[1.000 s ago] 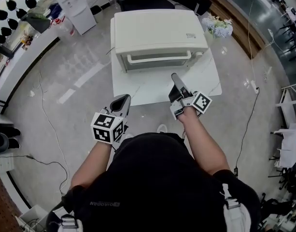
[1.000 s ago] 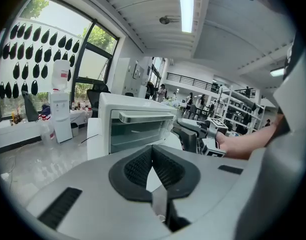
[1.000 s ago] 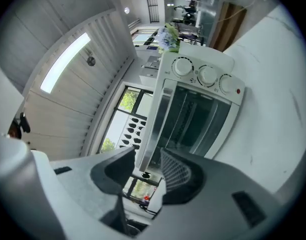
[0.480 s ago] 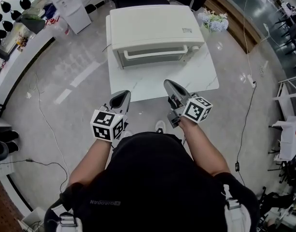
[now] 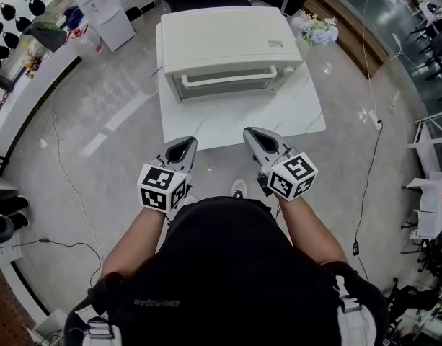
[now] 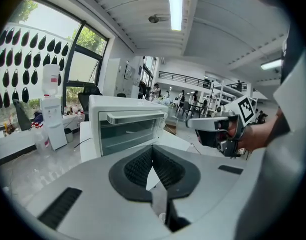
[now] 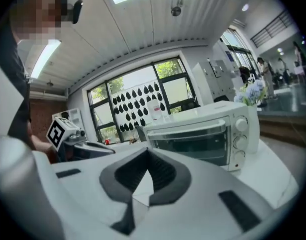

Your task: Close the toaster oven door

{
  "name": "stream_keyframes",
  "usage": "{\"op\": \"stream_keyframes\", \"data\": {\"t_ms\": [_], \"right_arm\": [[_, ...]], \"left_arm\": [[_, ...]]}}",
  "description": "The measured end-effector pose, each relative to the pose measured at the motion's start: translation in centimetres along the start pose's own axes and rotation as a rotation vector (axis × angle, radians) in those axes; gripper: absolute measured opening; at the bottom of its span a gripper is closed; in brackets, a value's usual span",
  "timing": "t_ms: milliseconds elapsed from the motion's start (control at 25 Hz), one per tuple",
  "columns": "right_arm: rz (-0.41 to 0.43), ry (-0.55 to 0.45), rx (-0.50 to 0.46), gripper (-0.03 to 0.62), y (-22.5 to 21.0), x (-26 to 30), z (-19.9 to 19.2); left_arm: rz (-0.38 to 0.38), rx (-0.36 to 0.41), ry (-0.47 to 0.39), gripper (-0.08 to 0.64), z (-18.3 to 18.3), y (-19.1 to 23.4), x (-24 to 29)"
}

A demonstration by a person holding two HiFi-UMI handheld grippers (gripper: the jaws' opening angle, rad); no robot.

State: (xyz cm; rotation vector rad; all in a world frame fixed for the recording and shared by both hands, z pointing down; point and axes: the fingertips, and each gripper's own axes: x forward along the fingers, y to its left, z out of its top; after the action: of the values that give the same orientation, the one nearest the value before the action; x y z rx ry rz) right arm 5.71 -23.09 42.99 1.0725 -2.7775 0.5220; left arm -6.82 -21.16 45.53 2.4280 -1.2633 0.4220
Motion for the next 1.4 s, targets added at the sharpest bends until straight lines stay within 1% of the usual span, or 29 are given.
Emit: {"op": "stream_keyframes", "data": {"t_ms": [120,240,440,720,1400], "right_arm": [[-0.018,0.014,-0.079,0.002,0.3,-0.4,0.0],[-0.035,0.025,-0.110,0.002,0.0,-0.7,-0.2],[-0.043,0.029,-0.101,0.002,-0.4,-1.1,-0.5],[-0.025,0.020,-0.101,0.002,-0.3,-0.9,-0.4],[-0.019,0.011,-0.087,0.002,-0.2,-0.7,0.0]], "left_arm": [[0.004,0.010,0.007,0.003,-0.2,-0.2,0.0],[0.014,0.010,0.004,0.003,-0.1,0.0,0.0],[0.020,0.015,-0.003,0.003,0.4,-0.1,0.2],[0.025,0.032,-0.013,0.003,1.0,0.1,0.3],[0.029,0.033,-0.019,0.003,1.2,0.1,0.1]]}}
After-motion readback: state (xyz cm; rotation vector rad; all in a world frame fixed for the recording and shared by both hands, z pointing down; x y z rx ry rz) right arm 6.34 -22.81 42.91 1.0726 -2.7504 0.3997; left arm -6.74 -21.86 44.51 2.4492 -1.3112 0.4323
